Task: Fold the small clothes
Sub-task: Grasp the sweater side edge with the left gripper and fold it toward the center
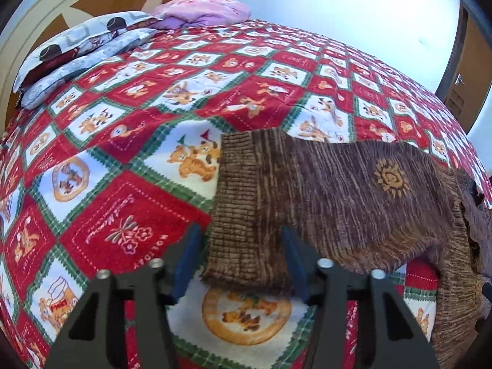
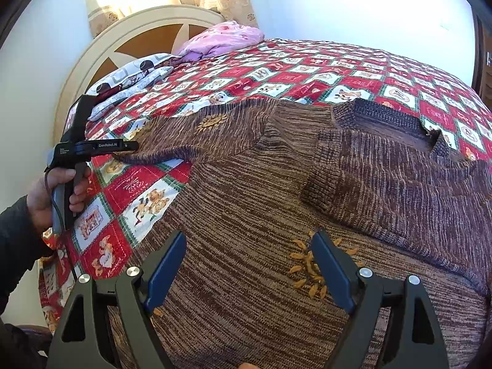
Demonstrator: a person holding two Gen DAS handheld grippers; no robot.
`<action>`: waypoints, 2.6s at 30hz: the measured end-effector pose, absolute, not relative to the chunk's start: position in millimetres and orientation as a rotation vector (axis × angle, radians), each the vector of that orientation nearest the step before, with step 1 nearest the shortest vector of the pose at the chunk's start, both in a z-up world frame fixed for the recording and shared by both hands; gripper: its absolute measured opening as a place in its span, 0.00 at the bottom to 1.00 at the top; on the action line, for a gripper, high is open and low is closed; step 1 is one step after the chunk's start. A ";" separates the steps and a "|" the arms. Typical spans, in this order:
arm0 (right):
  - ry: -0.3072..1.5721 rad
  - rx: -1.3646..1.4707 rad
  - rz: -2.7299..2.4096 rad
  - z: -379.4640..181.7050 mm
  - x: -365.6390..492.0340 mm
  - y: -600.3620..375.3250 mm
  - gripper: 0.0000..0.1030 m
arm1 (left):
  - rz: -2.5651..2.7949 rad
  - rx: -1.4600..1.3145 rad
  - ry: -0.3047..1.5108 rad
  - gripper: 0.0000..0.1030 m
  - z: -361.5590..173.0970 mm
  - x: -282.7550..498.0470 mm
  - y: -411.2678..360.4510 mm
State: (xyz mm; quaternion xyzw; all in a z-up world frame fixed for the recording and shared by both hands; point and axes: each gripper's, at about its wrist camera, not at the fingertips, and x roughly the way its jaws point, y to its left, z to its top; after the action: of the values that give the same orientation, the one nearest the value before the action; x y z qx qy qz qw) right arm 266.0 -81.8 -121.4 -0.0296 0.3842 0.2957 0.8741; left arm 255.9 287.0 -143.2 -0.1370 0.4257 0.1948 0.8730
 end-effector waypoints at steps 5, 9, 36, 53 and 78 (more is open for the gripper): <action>0.804 -0.044 0.611 -123.7 264.7 -84.2 0.82 | 0.362 -0.297 0.869 0.15 -140.6 257.3 285.1; 0.800 -0.028 0.604 -124.4 263.7 -87.8 0.82 | 0.338 -0.312 0.838 0.10 -133.6 255.0 284.5; 0.731 0.170 0.465 -98.3 258.9 -171.9 0.82 | 0.009 -0.358 0.592 0.09 -16.5 295.4 170.4; 0.721 0.254 0.400 -105.6 242.9 -227.6 0.82 | -0.211 -0.343 0.629 0.05 -7.5 329.9 39.7; 0.837 0.323 0.518 -99.1 313.3 -201.7 0.78 | 0.134 0.088 0.747 0.67 -106.8 261.5 101.5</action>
State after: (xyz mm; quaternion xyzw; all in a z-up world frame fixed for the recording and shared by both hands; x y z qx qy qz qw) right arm 313.3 -201.7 -99.1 0.1544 0.3999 0.2474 0.8689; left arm 261.5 101.5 -106.8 0.0429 0.3646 0.0652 0.9279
